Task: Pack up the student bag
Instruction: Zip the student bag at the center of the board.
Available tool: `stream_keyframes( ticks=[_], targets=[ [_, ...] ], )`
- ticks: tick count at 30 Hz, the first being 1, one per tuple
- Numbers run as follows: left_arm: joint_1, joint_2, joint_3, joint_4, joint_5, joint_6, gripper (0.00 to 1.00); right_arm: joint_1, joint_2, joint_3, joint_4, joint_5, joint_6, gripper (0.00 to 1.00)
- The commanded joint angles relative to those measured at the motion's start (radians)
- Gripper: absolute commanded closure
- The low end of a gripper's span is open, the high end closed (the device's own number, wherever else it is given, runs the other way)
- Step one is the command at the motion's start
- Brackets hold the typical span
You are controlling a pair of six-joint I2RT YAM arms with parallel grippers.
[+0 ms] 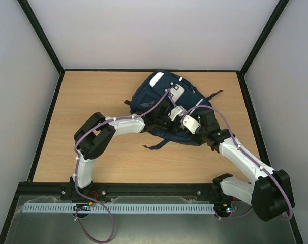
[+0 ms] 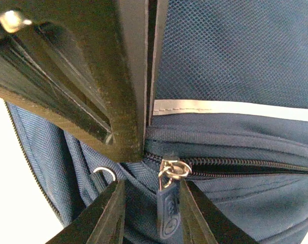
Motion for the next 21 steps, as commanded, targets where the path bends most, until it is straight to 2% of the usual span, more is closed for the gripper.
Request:
stream_keyframes(
  ticks=[1,7,15,21],
  targets=[
    [0.014,-0.009,0.031,0.030,0.017,0.011,0.98,0.006,0.036,0.006,0.023,0.020,-0.012,0.70],
    [0.014,-0.018,0.029,0.015,0.014,0.021,0.98,0.006,0.066,0.013,0.036,0.046,-0.004,0.87],
    [0.014,-0.037,0.008,-0.001,-0.001,0.032,0.98,0.003,0.023,0.051,-0.007,0.083,-0.007,0.98],
    [0.014,-0.075,-0.023,-0.041,-0.051,0.051,0.98,-0.011,0.015,0.102,-0.133,0.026,0.008,0.99]
  ],
)
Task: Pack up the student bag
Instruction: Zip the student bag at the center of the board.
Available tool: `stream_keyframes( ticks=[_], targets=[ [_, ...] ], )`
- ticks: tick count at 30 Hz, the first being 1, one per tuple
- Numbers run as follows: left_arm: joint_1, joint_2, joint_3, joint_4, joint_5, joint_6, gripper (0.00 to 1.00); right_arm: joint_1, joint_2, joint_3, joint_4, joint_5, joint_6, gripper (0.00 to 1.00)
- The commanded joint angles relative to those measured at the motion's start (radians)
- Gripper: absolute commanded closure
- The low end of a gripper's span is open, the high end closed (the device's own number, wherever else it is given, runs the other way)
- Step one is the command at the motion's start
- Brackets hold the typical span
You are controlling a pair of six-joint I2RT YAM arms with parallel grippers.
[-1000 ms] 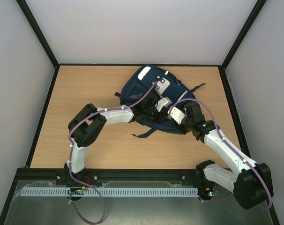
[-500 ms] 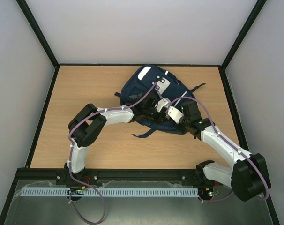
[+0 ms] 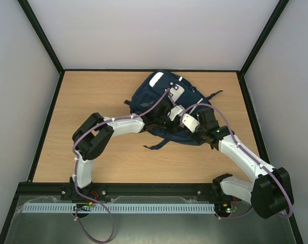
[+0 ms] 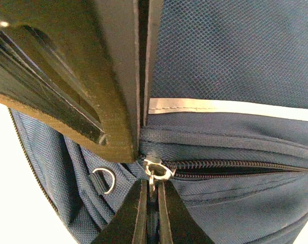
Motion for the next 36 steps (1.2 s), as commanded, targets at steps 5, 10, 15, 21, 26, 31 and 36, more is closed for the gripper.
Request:
stream_keyframes(
  ticks=[5,10,15,21,26,31,36],
  targets=[
    [0.014,-0.122,-0.099,-0.026,-0.075,0.044,0.98,-0.044,-0.032,0.082,-0.175,-0.053,0.039,0.99],
    [0.014,-0.176,-0.188,-0.007,-0.110,0.041,0.98,-0.098,-0.045,0.087,-0.218,-0.140,0.070,0.99],
    [0.014,-0.213,-0.255,0.011,-0.136,0.036,0.98,-0.136,-0.032,0.105,-0.270,-0.235,0.088,0.99],
    [-0.003,-0.251,-0.285,0.002,-0.199,0.076,0.98,-0.144,0.032,0.172,-0.389,-0.405,0.103,0.99],
    [-0.064,-0.277,-0.252,-0.063,-0.359,0.156,0.98,-0.143,0.187,0.272,-0.556,-0.444,0.101,0.96],
    [-0.093,-0.315,-0.267,-0.050,-0.506,0.178,0.98,-0.144,0.214,0.274,-0.631,-0.396,0.074,0.97],
    [-0.097,-0.371,-0.339,0.025,-0.664,0.163,0.98,-0.146,0.226,0.268,-0.617,-0.321,0.082,0.97]
  ],
)
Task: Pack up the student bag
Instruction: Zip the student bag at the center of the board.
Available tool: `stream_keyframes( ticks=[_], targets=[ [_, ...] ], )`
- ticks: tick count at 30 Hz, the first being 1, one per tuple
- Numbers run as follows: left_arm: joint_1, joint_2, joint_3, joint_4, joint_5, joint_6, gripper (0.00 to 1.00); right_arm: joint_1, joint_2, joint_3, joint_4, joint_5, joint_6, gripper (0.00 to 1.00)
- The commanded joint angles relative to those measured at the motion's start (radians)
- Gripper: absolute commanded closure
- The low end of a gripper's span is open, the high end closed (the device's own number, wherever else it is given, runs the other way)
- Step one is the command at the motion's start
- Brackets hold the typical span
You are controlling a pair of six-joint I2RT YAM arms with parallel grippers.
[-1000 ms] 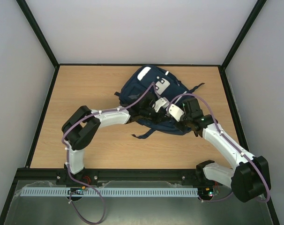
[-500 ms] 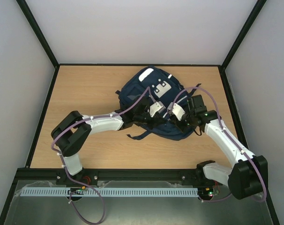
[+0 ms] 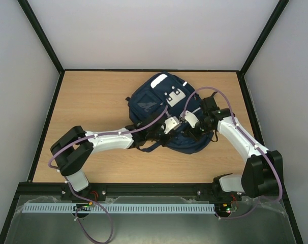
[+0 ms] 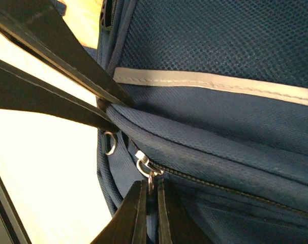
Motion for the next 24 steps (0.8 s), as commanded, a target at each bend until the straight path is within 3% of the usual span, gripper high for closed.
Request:
stream_keyframes(
  ticks=[1,11,24],
  targets=[
    [0.030,-0.090,-0.070,0.051,-0.268,0.008,0.98,-0.016,0.030,0.002,-0.167,0.138,0.011,0.97],
    [0.030,-0.126,-0.119,0.002,-0.388,0.061,0.98,-0.030,0.149,0.102,-0.186,0.180,0.045,0.97],
    [0.026,-0.387,-0.333,-0.153,-0.477,-0.045,0.98,-0.016,0.157,0.093,-0.156,0.169,0.024,0.97]
  ],
)
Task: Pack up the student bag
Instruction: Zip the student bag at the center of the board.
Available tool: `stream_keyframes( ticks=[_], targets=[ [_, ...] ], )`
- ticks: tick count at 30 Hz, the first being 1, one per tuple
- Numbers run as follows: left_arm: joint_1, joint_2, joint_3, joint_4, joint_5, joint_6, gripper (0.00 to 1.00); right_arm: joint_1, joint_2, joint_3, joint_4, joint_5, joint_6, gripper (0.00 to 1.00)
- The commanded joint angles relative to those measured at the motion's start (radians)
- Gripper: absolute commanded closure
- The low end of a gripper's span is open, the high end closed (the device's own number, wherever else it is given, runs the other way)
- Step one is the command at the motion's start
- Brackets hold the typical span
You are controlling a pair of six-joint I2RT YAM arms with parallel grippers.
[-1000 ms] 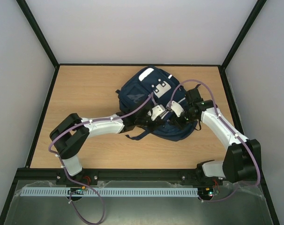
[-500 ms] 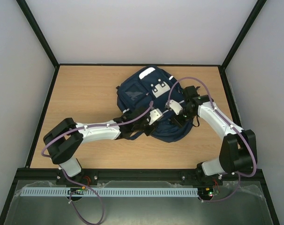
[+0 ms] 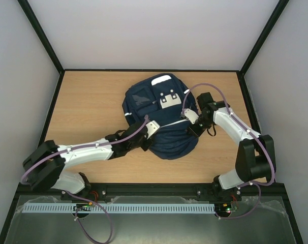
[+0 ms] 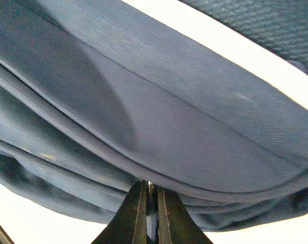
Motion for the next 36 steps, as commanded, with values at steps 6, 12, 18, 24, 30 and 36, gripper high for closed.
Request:
stream_keyframes(
  ticks=[6,12,18,24,30,36],
  targets=[
    [-0.060,-0.278,-0.171,0.010,-0.163,-0.029,0.52,0.156,-0.032,-0.047,-0.087,-0.044,0.019,0.98],
    [-0.077,-0.227,-0.136,0.094,-0.044,0.059,0.42,0.202,-0.006,-0.020,-0.055,-0.111,0.055,0.99],
    [-0.083,-0.077,-0.045,0.085,-0.002,0.135,0.43,0.204,-0.005,-0.010,-0.056,-0.132,0.053,0.99],
    [-0.088,0.003,-0.023,0.151,0.000,0.223,0.44,0.204,-0.021,-0.025,-0.062,-0.156,0.048,0.99],
    [-0.123,0.130,0.062,0.127,-0.030,0.286,0.54,0.205,-0.015,-0.034,-0.059,-0.168,0.039,0.99],
    [-0.147,0.183,0.109,0.104,-0.092,0.309,0.84,0.201,-0.006,-0.039,-0.066,-0.133,0.023,0.99]
  ],
)
